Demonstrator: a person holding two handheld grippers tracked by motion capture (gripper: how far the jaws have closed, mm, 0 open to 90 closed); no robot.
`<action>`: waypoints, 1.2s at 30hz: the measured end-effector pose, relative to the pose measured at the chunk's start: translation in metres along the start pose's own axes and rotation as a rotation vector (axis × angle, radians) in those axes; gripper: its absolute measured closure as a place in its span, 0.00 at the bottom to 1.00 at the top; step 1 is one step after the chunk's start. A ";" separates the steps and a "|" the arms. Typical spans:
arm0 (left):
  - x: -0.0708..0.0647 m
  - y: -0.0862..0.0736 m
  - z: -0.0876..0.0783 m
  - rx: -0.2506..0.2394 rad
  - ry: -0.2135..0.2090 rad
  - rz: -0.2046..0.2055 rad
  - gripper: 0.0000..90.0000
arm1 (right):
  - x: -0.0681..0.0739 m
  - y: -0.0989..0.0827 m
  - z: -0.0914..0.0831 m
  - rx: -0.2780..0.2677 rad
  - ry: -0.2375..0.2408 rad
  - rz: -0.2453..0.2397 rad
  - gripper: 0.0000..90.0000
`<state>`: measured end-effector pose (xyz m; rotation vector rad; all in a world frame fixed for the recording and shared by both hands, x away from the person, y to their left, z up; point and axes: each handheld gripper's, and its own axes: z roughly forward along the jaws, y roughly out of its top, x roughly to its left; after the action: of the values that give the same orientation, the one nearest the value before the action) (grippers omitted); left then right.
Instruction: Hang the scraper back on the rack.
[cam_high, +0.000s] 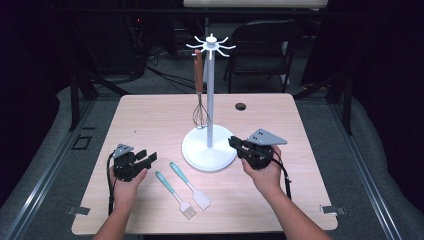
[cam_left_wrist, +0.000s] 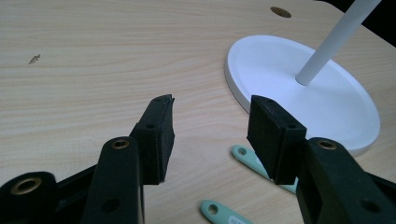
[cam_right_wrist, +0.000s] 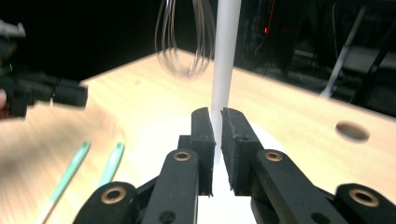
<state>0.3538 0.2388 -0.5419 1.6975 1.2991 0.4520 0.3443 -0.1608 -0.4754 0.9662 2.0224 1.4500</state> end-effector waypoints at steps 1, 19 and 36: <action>0.000 0.000 0.000 0.001 -0.004 0.002 0.56 | 0.001 -0.007 0.000 0.018 0.000 0.007 0.92; -0.001 -0.002 0.002 0.020 -0.005 0.026 0.56 | 0.046 -0.055 0.048 0.255 0.104 -0.003 0.80; -0.003 -0.005 -0.003 0.025 0.000 0.043 0.55 | 0.112 -0.082 0.094 0.402 0.194 -0.130 0.86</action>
<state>0.3476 0.2375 -0.5441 1.7496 1.2748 0.4624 0.3174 -0.0328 -0.5807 0.8497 2.5327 1.1275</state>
